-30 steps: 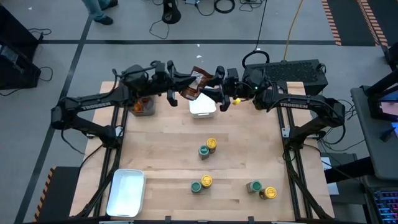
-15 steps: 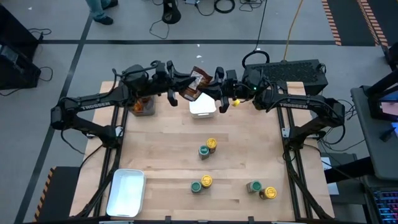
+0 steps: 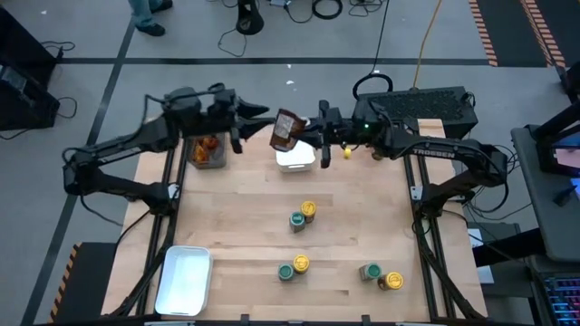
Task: Sort spices by type
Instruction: Put the orange seasoning pack into the black bin
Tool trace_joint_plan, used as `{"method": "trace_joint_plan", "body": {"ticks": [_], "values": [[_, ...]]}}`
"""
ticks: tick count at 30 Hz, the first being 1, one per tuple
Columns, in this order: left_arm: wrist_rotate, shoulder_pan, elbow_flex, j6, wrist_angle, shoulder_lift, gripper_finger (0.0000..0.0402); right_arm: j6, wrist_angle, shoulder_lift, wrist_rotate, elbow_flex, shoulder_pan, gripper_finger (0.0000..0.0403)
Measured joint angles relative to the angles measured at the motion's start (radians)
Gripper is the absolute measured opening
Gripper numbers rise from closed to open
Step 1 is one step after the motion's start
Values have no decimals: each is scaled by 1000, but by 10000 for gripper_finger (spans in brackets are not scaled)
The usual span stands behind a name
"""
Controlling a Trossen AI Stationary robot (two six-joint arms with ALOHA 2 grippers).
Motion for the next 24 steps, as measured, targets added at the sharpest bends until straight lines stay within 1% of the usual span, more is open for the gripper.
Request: {"method": "trace_joint_plan", "body": {"ticks": [4, 7, 9, 11, 12, 13, 15, 16, 17, 21, 23, 24], "values": [[20, 25, 73, 16, -212, -22, 220, -100, -147, -9, 57, 0, 10, 1], [24, 10, 126, 79, -293, 1, 221, -193, -242, -2, 112, 0, 33, 0], [26, -11, 150, 111, -317, 38, 221, -276, -273, 2, 189, 0, 57, 0], [27, -22, 171, 110, -342, 79, 221, -365, -303, 3, 304, 0, 80, 0], [13, -26, 182, 63, -344, 101, 221, -409, -304, 4, 382, 0, 94, 0], [-17, -25, 193, -25, -338, 122, 221, -457, -303, 4, 471, 0, 108, 0], [-79, -15, 210, -253, -327, 161, 221, -563, -286, 4, 672, 0, 137, 0], [-95, -13, 211, -371, -323, 177, 221, -621, -277, 4, 761, 0, 148, 0], [-98, -11, 210, -452, -324, 194, 221, -678, -270, 4, 835, 0, 156, 0], [-98, -16, 209, -613, -289, 241, 221, -835, -227, 12, 1043, 0, 171, 0], [-108, -22, 210, -676, -236, 260, 221, -894, -220, 20, 1110, 0, 172, 0], [-111, -22, 210, -710, -213, 270, 221, -914, -214, 27, 1124, 0, 172, 0]]}}
